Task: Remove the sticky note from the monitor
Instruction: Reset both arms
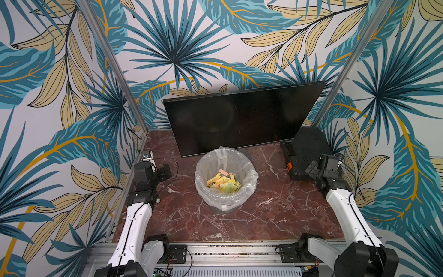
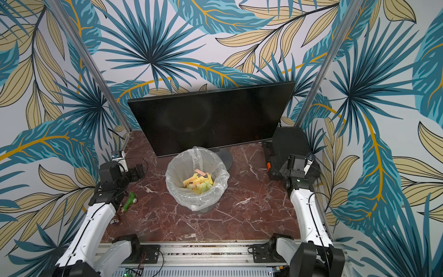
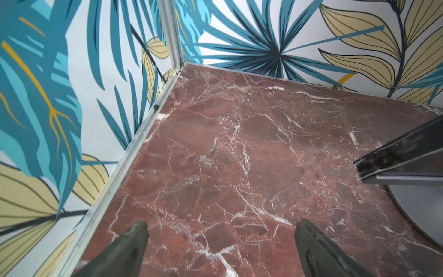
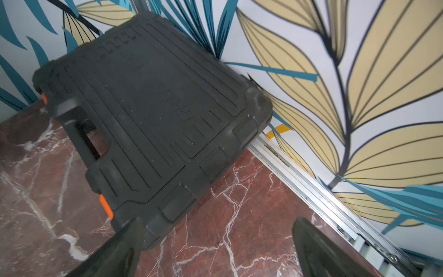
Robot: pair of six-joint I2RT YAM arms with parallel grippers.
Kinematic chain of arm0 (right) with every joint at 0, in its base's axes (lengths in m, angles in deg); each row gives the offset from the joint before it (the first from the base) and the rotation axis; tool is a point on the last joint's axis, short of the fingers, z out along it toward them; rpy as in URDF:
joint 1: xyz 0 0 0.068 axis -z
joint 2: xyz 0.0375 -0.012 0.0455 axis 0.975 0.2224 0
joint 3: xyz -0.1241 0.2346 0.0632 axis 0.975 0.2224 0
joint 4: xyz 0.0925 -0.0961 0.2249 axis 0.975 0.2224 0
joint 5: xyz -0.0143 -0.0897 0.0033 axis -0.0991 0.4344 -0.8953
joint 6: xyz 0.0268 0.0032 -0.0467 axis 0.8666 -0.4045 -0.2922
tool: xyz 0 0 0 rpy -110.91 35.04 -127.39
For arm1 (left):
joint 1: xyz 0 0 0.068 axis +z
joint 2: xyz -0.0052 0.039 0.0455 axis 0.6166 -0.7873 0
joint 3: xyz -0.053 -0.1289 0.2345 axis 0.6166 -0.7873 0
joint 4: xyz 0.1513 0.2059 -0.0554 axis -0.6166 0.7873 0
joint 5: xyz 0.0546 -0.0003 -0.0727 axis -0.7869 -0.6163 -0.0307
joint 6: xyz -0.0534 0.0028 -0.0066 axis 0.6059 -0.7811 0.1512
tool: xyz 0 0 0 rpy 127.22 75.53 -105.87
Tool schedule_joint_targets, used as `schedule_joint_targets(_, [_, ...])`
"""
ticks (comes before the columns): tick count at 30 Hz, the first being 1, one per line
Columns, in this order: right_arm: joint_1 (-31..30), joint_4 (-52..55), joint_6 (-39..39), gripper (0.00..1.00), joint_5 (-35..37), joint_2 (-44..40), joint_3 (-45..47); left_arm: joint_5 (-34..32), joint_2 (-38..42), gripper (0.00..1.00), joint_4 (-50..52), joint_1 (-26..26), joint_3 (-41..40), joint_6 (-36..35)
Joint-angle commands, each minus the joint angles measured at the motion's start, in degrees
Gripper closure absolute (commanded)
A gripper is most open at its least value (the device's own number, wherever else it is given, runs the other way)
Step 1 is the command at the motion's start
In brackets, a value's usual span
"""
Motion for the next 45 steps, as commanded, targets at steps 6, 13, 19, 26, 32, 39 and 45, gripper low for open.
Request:
schedule_joint_targets(6, [0.1,-38.8,-3.0,0.00,-11.5,7.6,14.2,4.6,-6.8,0.00,-18.9,-0.4,-6.9,-0.7])
schedule_joint_targets(13, [-3.6,-54.2,-9.5,0.01,-16.0,16.1,18.8,4.8,-14.7,0.00,-31.6,-3.3,-10.1,-2.5])
schedule_joint_targets(19, [-11.1,-60.5,-18.4,0.00,-15.5,17.8,20.6,1.8,-23.4,0.00,-45.1,-10.7,-11.8,-7.9])
schedule_joint_targets(26, [-14.1,-68.4,-21.4,0.00,-12.0,22.0,22.6,-0.2,-33.1,0.00,-57.8,-13.6,-13.6,-11.2])
schedule_joint_targets(32, [-14.0,-68.5,-21.3,0.00,-12.0,22.2,22.6,-1.5,-33.0,0.00,-55.1,-12.4,-12.1,-9.1])
schedule_joint_targets(39, [-14.0,-68.5,-21.3,0.01,-12.1,22.0,22.6,-1.6,-33.1,0.00,-55.2,-12.4,-12.2,-9.1])
schedule_joint_targets(45, [-14.0,-68.5,-21.3,0.01,-12.0,22.1,22.6,-1.5,-33.1,0.00,-55.3,-12.3,-12.2,-9.1])
